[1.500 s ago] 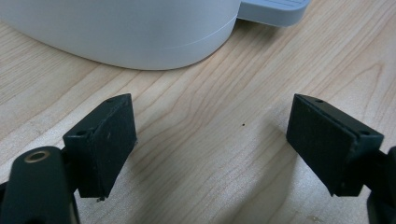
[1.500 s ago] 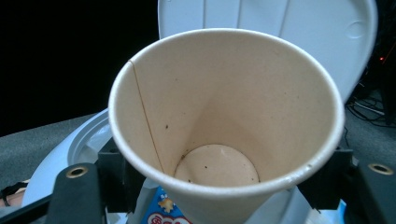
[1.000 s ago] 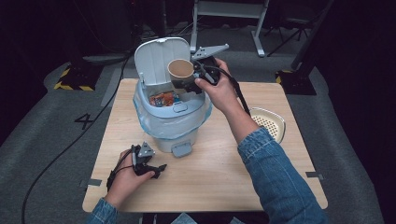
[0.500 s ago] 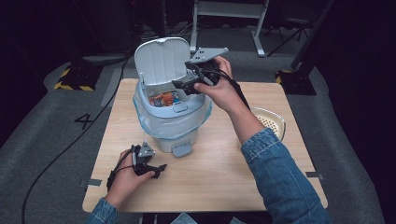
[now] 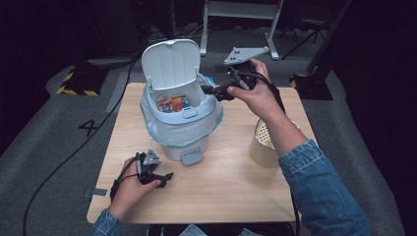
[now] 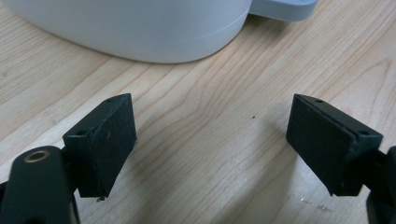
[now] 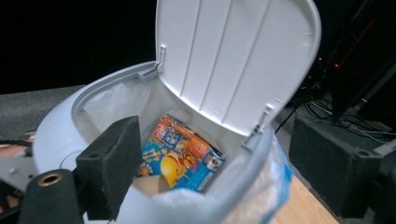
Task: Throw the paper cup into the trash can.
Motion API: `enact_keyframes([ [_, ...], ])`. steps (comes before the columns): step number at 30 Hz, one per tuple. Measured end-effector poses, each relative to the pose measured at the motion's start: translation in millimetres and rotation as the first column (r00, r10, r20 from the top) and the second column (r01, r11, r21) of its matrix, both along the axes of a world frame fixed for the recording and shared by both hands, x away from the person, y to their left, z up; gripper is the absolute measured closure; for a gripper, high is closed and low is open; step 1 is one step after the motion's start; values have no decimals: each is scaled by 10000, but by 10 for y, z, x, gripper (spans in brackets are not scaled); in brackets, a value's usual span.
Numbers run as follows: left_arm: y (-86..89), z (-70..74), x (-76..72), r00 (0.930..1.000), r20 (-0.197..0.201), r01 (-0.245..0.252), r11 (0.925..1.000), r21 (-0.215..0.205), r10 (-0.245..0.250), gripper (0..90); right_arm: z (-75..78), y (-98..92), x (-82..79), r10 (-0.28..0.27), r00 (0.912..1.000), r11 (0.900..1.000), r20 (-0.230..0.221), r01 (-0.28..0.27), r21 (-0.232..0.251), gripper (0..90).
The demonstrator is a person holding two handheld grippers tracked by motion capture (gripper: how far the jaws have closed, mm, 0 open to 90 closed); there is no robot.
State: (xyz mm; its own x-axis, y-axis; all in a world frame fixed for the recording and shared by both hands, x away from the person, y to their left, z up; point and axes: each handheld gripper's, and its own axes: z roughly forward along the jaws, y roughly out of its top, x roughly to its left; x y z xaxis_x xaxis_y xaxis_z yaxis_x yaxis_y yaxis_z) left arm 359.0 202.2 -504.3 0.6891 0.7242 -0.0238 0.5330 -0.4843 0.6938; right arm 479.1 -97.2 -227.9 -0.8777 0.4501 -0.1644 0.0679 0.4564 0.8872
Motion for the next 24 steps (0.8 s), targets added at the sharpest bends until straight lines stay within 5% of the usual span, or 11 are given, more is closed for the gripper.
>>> enact_keyframes([
  [9,43,-2,-17,9998,63,-171,9998,42,170,164,114,-434,-207,-476,9986,9985,-227,470,-262,221],
  [24,47,-1,-13,9999,59,-124,9999,57,124,163,60,-1076,-507,-971,9949,9952,-288,966,-179,224],
])
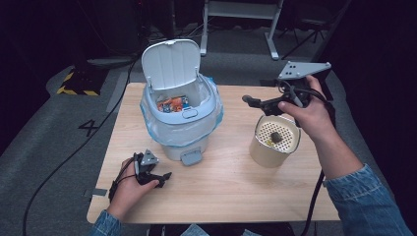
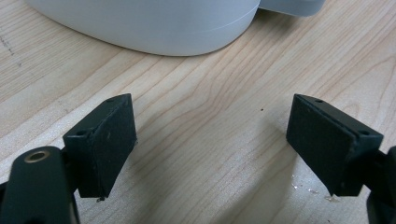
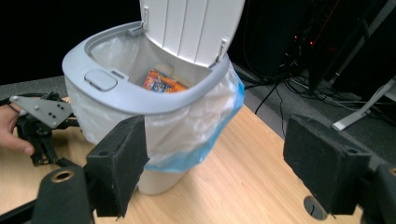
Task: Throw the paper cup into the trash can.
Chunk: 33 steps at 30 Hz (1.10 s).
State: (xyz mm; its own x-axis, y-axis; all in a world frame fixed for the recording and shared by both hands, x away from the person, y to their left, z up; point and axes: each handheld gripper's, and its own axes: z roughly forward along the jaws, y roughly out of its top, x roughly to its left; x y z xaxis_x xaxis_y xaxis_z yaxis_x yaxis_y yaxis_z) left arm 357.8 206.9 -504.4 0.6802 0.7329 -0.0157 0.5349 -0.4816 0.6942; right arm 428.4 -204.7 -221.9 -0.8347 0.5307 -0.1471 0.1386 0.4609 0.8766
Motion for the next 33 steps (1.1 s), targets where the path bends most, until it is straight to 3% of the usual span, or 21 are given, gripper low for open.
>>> enact_keyframes([
  [6,-4,0,4,10000,-58,-43,10000,-46,42,163,-107,-282,-131,-202,9993,9986,-314,216,475,241],
  [24,-3,0,13,9999,-68,-90,9999,-51,90,163,-548,-918,-451,-972,9926,9947,-728,993,267,282],
  [27,-3,0,13,9999,-66,-91,9999,-52,91,163,-666,-1010,-505,-1159,9867,9905,-1142,1233,603,294],
  [29,-2,0,15,9999,-70,-101,9999,-53,101,164,-770,-1078,-547,-1059,9788,9881,-1752,1234,923,297],
  [33,-3,1,14,9999,-56,-101,9999,-34,101,165,-1009,-1178,-650,-1192,9762,9882,-1811,1344,741,300],
])
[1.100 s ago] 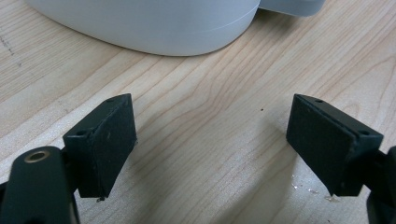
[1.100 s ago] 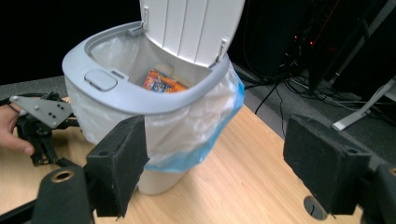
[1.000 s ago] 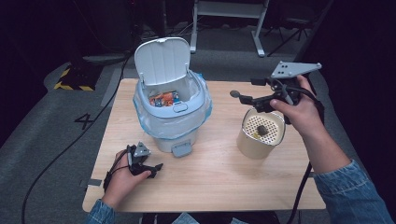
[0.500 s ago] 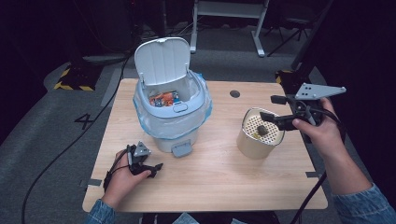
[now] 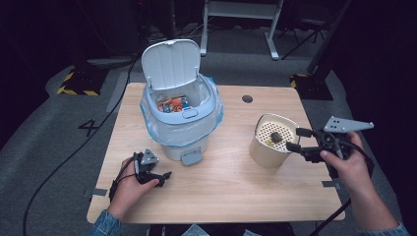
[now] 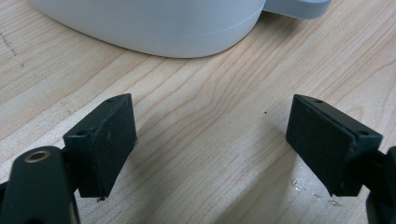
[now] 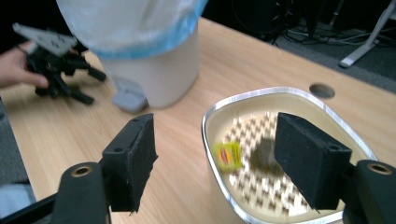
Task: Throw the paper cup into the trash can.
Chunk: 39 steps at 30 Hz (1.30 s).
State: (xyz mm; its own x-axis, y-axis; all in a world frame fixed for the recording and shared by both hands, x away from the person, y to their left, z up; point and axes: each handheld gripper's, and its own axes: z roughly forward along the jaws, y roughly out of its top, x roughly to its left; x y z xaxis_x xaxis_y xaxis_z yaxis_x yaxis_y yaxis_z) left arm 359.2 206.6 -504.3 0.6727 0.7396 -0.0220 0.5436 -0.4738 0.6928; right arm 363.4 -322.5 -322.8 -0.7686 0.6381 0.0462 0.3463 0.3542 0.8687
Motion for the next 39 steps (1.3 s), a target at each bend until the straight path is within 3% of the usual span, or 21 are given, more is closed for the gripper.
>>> enact_keyframes([
  [9,41,5,2,9994,51,-349,9989,-303,351,246,-688,-173,-188,-414,9972,9985,-629,391,-372,319],
  [13,42,9,-5,9995,60,-320,9993,-187,321,254,-1025,-221,-186,-808,9921,9957,-955,760,-521,313],
  [14,41,8,-7,9995,83,-300,9994,-167,301,257,-1182,-240,-169,-976,9898,9945,-1042,929,-494,312],
  [16,42,8,-7,9995,89,-290,9994,-179,292,259,-1236,-244,-163,-1026,9889,9940,-1076,978,-483,311],
  [18,49,9,-4,9997,103,-226,9995,-239,228,280,-1445,-239,-129,-1182,9875,9908,-1041,1104,-780,294],
  [19,51,8,-3,9998,46,-205,9993,-317,207,280,-1445,-239,-129,-1182,9875,9908,-1041,1104,-780,294],
  [22,62,9,-9,10000,23,-89,9991,-412,91,289,-1592,-214,-115,-1094,9888,9846,-1017,938,-1473,294],
  [24,67,10,-18,10000,22,-75,9992,-403,76,288,-1651,-203,-103,-1070,9887,9816,-1053,882,-1691,287],
  [30,90,12,-25,10000,-16,-30,9989,-458,29,285,-1786,-232,-75,-1348,9831,9804,-1238,1142,-1608,262],
  [34,95,22,-21,10000,-31,-35,9988,-483,34,284,-1804,-247,-68,-1294,9847,9809,-1171,1097,-1608,255],
  [36,92,37,-25,10000,-28,-1,9988,-493,0,284,-1807,-242,-71,-1221,9881,9755,-936,1021,-1947,248],
  [39,80,62,-29,10000,-20,25,9980,-631,-26,285,-1812,-235,-69,-1438,9853,9719,-920,1231,-2004,214],
])
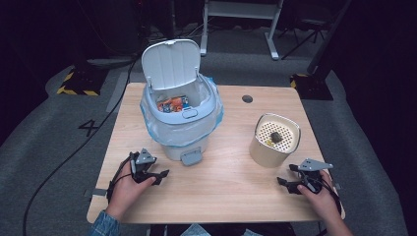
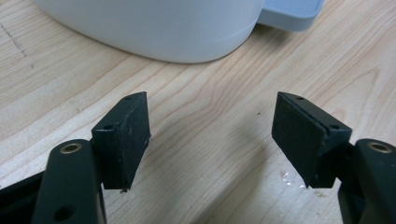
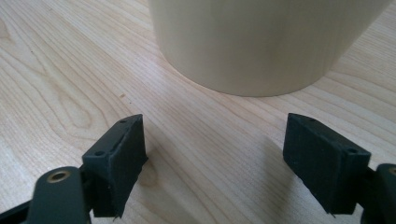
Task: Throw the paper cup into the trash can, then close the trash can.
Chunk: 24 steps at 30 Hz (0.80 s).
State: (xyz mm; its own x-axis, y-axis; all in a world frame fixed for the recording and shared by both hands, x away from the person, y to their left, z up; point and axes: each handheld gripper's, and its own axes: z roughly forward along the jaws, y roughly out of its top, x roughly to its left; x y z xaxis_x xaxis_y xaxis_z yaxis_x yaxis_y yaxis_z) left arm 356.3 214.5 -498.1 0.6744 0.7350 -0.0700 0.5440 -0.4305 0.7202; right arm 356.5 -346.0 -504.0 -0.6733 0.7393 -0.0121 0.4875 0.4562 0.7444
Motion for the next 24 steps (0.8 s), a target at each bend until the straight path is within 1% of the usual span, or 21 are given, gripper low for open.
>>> enact_keyframes([
  [2,-2,30,0,10000,67,53,10000,-17,-53,288,0,0,-1,-3,10000,10000,-19,3,7,214],
  [4,13,97,-8,9999,148,75,9999,-98,-73,291,0,0,-1,-7,10000,10000,-19,7,8,214],
  [6,46,188,-12,9995,310,81,9995,-299,-72,291,0,1,0,-6,10000,10000,-31,6,25,213],
  [8,99,298,-9,9988,480,15,9980,-634,16,292,0,1,0,-6,10000,10000,-33,6,24,213],
  [10,143,381,-5,9982,592,-54,9967,-814,103,294,0,1,-1,-21,10000,10000,-36,21,27,213],
  [14,250,567,-3,9965,821,-101,9951,-987,183,304,-1,1,-1,-21,10000,10000,-35,22,27,213],
  [17,346,739,-2,9955,889,-199,9914,-1291,315,307,-1,1,-1,-22,10000,10000,-36,22,30,213],
  [19,391,828,9,9935,1077,-230,9905,-1355,378,307,-1,1,-1,-23,10000,10000,-34,23,30,213],
  [21,413,885,18,9927,1134,-248,9893,-1436,413,309,-1,1,-1,-21,10000,10000,-36,22,31,213],
  [24,457,1015,52,9903,1316,-215,9860,-1654,436,311,-1,1,-2,-21,10000,10000,-35,21,32,213],
])
